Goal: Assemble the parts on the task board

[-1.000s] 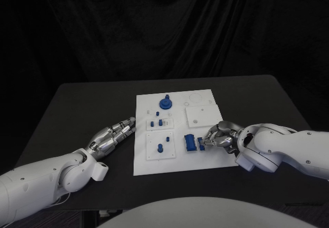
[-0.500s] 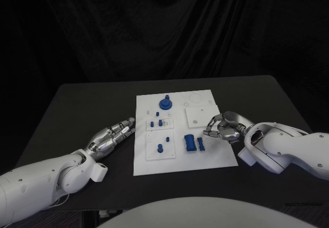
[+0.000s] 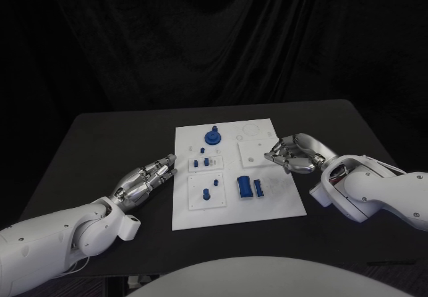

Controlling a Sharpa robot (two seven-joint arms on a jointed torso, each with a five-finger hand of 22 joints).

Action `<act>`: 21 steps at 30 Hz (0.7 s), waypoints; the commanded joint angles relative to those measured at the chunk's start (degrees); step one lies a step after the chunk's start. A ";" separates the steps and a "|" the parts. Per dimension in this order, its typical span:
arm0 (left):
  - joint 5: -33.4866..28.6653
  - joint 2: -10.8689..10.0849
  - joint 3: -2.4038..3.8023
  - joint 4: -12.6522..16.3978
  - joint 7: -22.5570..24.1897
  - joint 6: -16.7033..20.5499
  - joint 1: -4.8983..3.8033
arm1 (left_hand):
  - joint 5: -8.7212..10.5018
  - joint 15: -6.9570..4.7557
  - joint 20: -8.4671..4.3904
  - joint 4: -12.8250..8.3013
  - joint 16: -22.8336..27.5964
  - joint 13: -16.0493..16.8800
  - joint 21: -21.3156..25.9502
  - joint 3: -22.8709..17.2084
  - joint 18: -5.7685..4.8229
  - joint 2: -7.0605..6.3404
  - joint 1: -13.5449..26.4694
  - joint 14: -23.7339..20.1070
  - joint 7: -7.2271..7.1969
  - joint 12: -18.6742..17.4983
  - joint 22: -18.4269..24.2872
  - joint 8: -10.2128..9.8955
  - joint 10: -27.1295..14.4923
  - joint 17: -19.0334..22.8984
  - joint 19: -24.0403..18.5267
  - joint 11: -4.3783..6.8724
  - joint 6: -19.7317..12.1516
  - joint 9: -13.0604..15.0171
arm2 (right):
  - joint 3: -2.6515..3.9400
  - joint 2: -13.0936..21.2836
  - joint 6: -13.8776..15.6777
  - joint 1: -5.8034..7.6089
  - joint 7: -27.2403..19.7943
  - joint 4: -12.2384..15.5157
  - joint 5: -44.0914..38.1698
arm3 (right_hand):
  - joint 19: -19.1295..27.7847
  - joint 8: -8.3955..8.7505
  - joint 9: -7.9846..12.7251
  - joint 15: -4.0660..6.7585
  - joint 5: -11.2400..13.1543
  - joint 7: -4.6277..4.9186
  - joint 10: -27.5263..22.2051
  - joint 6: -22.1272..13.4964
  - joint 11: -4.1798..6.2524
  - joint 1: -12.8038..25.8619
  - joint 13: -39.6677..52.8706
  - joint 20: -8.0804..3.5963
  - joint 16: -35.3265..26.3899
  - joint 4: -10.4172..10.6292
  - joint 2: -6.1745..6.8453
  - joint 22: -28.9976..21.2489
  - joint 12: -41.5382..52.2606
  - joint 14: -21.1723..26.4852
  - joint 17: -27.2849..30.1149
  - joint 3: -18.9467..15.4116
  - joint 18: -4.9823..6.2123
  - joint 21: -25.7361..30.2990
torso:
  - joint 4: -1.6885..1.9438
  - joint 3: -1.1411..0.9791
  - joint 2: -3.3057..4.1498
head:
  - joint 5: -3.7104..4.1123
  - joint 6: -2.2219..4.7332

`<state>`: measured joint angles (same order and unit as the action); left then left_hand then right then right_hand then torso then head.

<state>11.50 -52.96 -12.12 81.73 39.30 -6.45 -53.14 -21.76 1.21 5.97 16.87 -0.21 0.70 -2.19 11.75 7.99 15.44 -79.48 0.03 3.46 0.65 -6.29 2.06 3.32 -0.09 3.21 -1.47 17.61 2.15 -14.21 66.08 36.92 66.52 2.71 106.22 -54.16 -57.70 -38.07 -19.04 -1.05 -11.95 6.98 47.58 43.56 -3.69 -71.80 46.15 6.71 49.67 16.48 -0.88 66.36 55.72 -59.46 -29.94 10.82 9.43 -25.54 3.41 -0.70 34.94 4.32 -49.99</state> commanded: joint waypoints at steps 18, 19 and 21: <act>-1.10 -0.97 0.03 2.75 -0.01 2.23 -1.23 | 10.48 -1.21 -5.97 -5.20 0.21 -0.70 2.19 -1.14 -2.40 -4.00 26.40 -0.03 -3.46 -0.65 6.29 -2.06 -3.32 0.09 -3.21 1.47 -9.44 -2.15 | 0.05 -3.11 -0.15 -0.02 -27.14 -6.08 19.80 | 57.70 30.10 19.04 -7.38 3.70 -6.98 -43.36 -28.49 -5.54 33.52 -38.38 4.09 -39.54 -5.84 -5.55 -58.49 -39.44 54.72 29.94 -16.79 -9.43 25.54 | -2.64 -0.87 -2.24 | -2.05 0.03; -1.17 -0.91 0.11 2.79 -0.07 2.53 -1.26 | 10.85 -1.21 -5.97 -5.52 0.21 -0.70 2.19 -1.46 -2.40 -4.47 28.50 -0.03 -3.46 -0.65 6.29 -2.06 -3.32 0.09 -3.21 1.47 -9.73 -2.15 | 0.18 -3.27 -0.09 -0.07 -27.19 -6.17 20.10 | 57.70 31.87 19.04 -5.53 5.52 -6.98 -47.58 -31.90 -3.50 42.42 -40.08 1.70 -41.78 -8.21 -4.47 -60.22 -43.03 59.46 29.94 -15.46 -9.43 25.54 | -2.65 -0.85 -2.26 | -2.07 0.18; -1.29 -0.81 0.24 2.85 -0.18 3.07 -1.33 | 11.52 -1.21 -5.97 -6.19 0.21 -0.70 2.19 -2.14 -2.40 -5.15 31.67 -0.03 -3.46 -0.65 6.29 -2.06 -3.32 0.09 -3.21 1.47 -10.17 -2.15 | 0.40 -3.56 0.03 -0.18 -27.27 -6.33 20.64 | 57.70 33.54 19.04 -3.73 7.25 -6.98 -47.58 -35.03 -1.62 50.43 -41.70 -0.55 -43.89 -10.44 -3.21 -61.86 -46.45 59.46 29.94 -10.82 -9.43 25.54 | -2.66 -0.82 -2.29 | -2.11 0.45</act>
<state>10.36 -53.94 -12.04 84.40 39.08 -4.16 -54.35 -14.04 0.29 2.46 14.68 -0.21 0.17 -0.95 13.16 7.96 14.12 -65.65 -0.08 -1.50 0.38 -1.80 1.10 0.25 -0.06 0.75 2.97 10.30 0.88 -13.97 62.70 36.57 66.48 -24.81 99.97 -33.91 -0.11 -5.39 -0.15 -5.75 -5.60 0.08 0.30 10.12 -6.30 -25.30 5.29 7.30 6.86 7.13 -4.62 5.35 10.99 -0.44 -0.12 -1.75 0.40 -0.20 0.72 -1.63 32.70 2.20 -49.83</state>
